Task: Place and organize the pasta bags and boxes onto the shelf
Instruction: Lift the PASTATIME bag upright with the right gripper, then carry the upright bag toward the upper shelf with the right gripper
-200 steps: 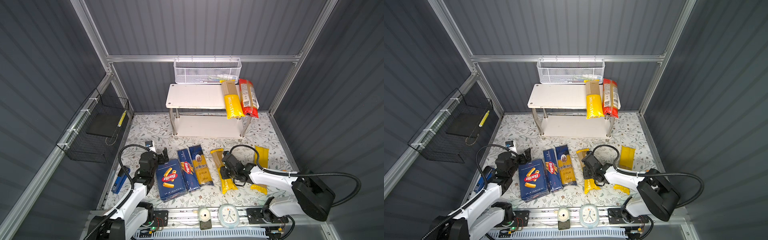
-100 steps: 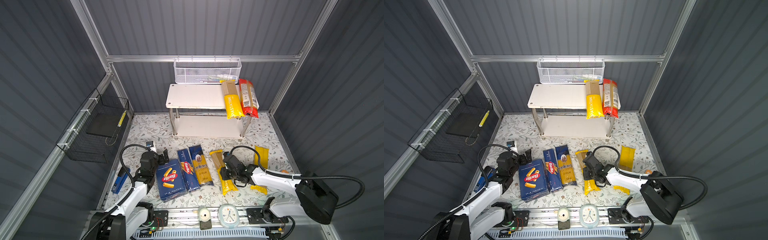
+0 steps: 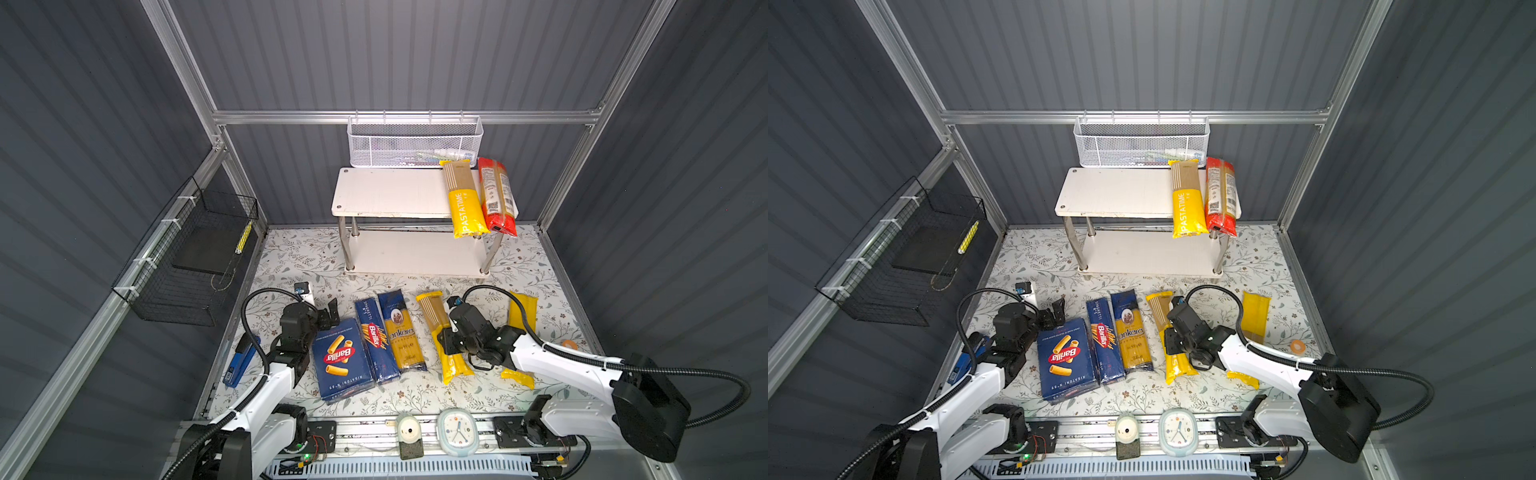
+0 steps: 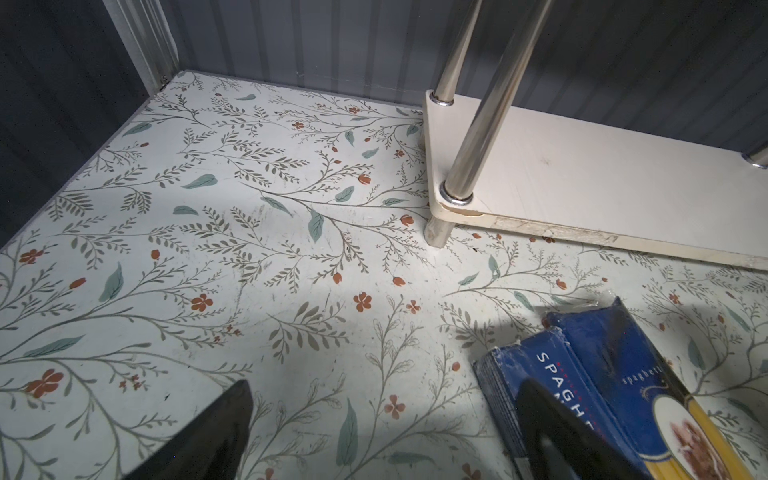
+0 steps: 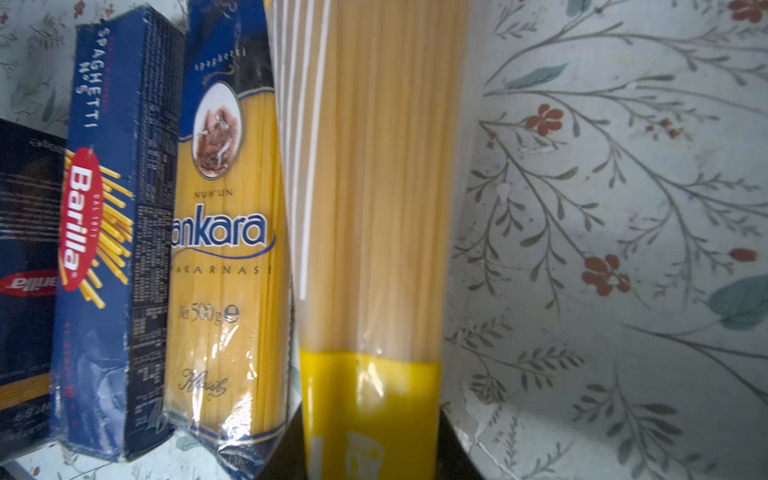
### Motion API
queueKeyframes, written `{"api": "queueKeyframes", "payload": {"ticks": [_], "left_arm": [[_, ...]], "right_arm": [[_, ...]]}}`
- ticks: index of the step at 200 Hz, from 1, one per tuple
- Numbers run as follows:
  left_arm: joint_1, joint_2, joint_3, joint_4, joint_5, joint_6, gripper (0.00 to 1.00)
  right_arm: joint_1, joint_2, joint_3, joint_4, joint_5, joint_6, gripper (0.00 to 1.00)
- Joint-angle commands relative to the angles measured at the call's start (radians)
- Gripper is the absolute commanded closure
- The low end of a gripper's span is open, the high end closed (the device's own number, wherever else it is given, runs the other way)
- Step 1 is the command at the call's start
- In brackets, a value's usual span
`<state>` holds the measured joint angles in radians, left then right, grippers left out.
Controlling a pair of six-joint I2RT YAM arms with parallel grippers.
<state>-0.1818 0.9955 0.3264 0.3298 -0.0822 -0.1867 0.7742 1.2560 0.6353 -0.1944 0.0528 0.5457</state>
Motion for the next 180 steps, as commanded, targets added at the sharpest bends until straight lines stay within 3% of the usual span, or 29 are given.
{"api": "queueKeyframes", "payload": {"ticks": [1, 55, 97, 139, 180], "left_arm": [[0.001, 0.005, 0.030, 0.011, 0.040, 0.028, 0.01], [0.001, -0.003, 0.023, 0.024, 0.090, 0.050, 0.00], [0.001, -0.025, 0.004, 0.048, 0.196, 0.087, 0.00], [0.001, -0.046, -0.011, 0.054, 0.202, 0.088, 0.01], [0.001, -0.035, -0.002, 0.053, 0.211, 0.090, 0.01]], "right_arm": [[0.004, -0.033, 0.083, 0.075, -0.016, -0.025, 1.00], [0.002, -0.023, 0.192, 0.032, -0.034, -0.031, 1.00], [0.027, -0.052, 0.281, 0.008, -0.068, -0.039, 1.00], [0.057, -0.055, 0.423, -0.061, -0.048, -0.115, 1.00], [0.066, -0.061, 0.504, -0.088, -0.026, -0.113, 1.00]]}}
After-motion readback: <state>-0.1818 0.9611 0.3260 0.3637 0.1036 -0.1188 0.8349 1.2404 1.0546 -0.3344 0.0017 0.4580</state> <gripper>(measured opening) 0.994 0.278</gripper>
